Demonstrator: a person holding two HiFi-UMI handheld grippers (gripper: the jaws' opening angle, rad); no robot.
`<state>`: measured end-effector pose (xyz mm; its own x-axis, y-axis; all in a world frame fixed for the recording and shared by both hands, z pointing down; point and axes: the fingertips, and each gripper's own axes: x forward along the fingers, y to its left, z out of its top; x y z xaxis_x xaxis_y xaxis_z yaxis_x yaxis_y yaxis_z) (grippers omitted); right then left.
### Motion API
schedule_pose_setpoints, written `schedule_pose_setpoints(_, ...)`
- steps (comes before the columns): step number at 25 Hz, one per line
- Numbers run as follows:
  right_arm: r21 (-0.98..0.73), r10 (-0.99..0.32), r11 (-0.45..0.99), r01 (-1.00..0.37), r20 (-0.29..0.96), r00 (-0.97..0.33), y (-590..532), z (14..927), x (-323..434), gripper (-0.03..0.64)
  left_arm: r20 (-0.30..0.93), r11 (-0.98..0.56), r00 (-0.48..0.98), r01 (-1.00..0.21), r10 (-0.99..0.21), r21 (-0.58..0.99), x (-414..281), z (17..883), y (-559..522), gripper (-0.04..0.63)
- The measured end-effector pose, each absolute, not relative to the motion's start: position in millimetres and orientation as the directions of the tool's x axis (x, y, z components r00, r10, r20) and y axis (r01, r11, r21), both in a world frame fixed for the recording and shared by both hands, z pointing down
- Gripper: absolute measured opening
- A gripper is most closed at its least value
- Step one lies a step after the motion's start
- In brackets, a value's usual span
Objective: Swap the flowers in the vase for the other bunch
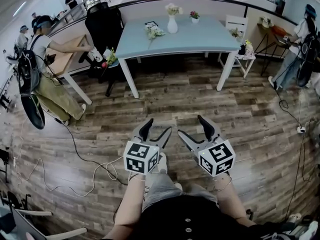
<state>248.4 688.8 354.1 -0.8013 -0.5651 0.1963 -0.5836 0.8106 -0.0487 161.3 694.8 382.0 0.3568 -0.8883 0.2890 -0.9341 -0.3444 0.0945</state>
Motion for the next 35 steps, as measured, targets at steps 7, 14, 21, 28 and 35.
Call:
schedule_pose_setpoints(7,-0.08,-0.544,0.816,-0.572,0.23,-0.807,652.7,366.6,227.6,0.353,0.284,-0.347,0.361,-0.932,-0.888,0.101,142.1,384.3,651.0,0.281)
schedule_pose_setpoints(14,-0.053,-0.602,0.778,-0.626,0.223,-0.767,577.8,355.7,194.9,0.348,0.289,-0.384,0.399,-0.917,-0.87,0.111,107.7,385.5,582.6,0.281)
schedule_pose_setpoints(21,-0.029,-0.643,0.75,-0.661,0.2,-0.739,499.6,338.8,148.3,0.353,0.285,-0.407,0.418,-0.908,-0.863,0.099,60.1,378.5,503.3,0.281)
schedule_pose_setpoints(28,-0.042,-0.686,0.713,-0.7,0.17,-0.708,438.8,331.7,118.0,0.359,0.259,-0.458,0.464,-0.885,-0.847,0.088,26.0,370.1,443.6,0.281)
schedule_pose_setpoints(35,-0.08,-0.671,0.72,-0.689,0.172,-0.722,414.8,342.1,99.3,0.359,0.26,-0.459,0.473,-0.881,-0.842,0.119,1.3,383.8,420.2,0.281)
